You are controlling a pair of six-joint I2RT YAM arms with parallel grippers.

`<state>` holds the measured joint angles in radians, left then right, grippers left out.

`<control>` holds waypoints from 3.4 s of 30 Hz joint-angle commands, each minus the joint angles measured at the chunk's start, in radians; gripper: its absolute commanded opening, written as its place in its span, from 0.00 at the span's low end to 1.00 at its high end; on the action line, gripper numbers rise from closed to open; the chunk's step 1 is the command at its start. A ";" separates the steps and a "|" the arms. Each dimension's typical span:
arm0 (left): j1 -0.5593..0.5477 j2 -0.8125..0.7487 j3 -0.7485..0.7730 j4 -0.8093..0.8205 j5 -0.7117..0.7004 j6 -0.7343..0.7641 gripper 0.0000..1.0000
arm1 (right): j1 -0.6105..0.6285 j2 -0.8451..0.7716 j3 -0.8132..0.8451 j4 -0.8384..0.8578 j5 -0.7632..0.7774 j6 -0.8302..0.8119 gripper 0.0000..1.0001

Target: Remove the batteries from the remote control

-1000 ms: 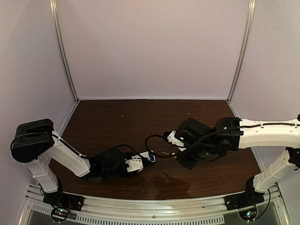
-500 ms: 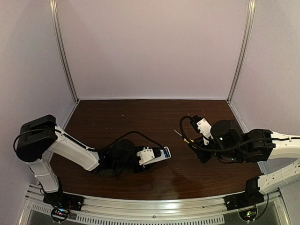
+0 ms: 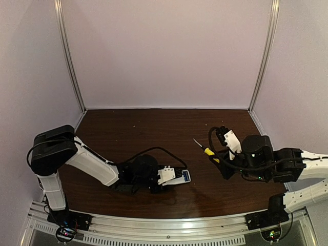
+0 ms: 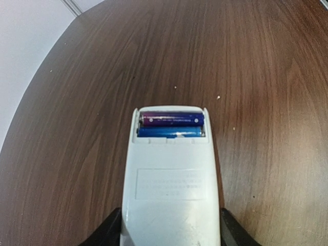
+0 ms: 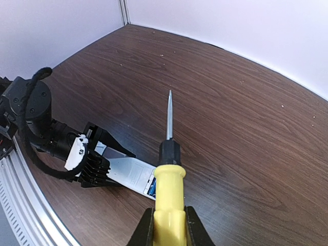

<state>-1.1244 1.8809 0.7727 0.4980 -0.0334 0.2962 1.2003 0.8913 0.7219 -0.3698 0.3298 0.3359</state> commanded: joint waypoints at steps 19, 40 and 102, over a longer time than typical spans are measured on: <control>0.024 0.073 -0.009 0.093 0.017 -0.027 0.49 | 0.006 -0.009 -0.007 0.030 -0.044 -0.032 0.00; -0.002 -0.277 -0.244 0.235 -0.019 0.009 0.97 | -0.003 0.016 0.027 -0.018 -0.118 0.009 0.00; -0.288 -0.284 -0.194 0.355 -0.366 0.206 0.00 | 0.009 0.269 -0.058 0.419 -0.457 0.258 0.68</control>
<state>-1.4082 1.6150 0.5465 0.8429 -0.3546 0.5426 1.1923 1.1408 0.6796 -0.0238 -0.1932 0.5480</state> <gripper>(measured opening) 0.109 0.693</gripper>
